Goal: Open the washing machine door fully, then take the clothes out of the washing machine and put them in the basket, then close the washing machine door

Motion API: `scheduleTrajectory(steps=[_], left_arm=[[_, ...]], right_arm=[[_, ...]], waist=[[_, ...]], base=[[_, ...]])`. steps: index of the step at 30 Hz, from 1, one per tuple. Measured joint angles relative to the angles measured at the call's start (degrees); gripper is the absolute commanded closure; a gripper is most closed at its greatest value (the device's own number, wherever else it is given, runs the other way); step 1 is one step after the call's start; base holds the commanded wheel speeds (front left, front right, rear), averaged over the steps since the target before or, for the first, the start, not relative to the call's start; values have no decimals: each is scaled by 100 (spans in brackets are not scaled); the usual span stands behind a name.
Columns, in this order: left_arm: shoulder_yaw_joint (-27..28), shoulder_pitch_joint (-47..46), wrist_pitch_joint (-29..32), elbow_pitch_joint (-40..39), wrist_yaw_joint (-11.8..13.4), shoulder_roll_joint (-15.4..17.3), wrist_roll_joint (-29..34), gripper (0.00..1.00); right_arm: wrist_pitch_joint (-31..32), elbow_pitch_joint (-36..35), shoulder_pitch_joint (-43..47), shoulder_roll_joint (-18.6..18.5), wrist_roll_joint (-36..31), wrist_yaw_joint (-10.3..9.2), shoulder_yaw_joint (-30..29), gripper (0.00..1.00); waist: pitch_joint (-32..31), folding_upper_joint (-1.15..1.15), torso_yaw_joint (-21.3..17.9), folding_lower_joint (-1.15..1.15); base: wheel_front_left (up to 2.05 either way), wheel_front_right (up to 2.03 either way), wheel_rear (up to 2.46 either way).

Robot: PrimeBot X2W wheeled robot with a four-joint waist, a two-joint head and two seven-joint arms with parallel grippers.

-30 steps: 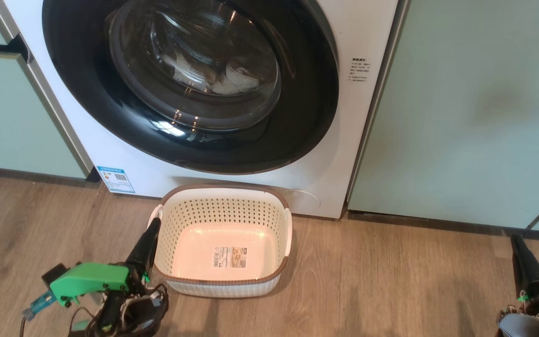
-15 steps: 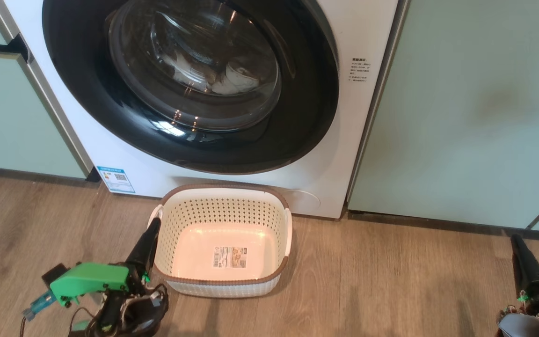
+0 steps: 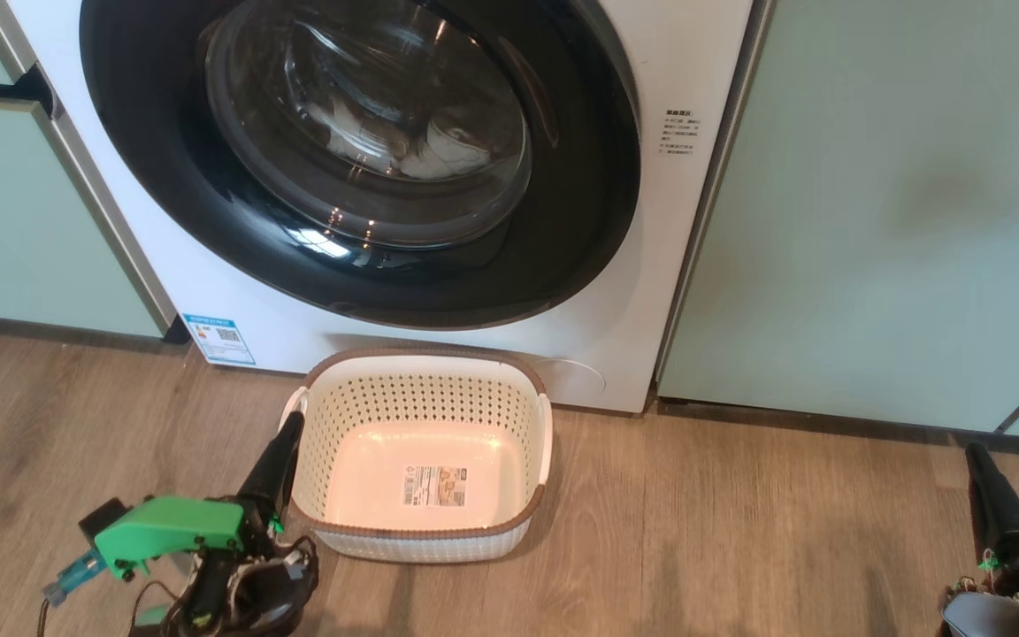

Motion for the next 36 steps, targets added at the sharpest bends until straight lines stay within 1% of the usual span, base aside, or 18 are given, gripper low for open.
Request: scheduleTrajectory(steps=[8,9,12,16,18,27,36], left_arm=[[0,0,0,0,0,0,1,100],[0,0,0,0,0,0,0,0],[4,68,-7,237,3,-53,1,0],[3,403,-7,620,8,-97,1,0],[2,558,-12,725,14,-103,2,0],[2,446,-163,679,33,-102,178,0],[4,417,-315,537,32,-99,608,0]], right_arm=[[0,0,0,0,0,0,0,100],[0,0,0,0,0,0,0,0],[-1,231,105,54,0,0,21,0],[-1,624,450,121,0,0,48,0],[-10,710,601,121,0,0,52,0],[-132,617,585,121,-13,0,113,0],[-301,492,479,121,-465,0,123,0]], waist=[[0,0,0,0],[0,0,0,0],[0,0,0,0],[3,0,-1,0],[6,0,-1,0],[22,0,-1,0],[43,0,-2,0]], base=[[0,0,0],[0,0,0],[0,0,0],[0,0,0],[0,0,0],[0,0,0],[0,0,0]])
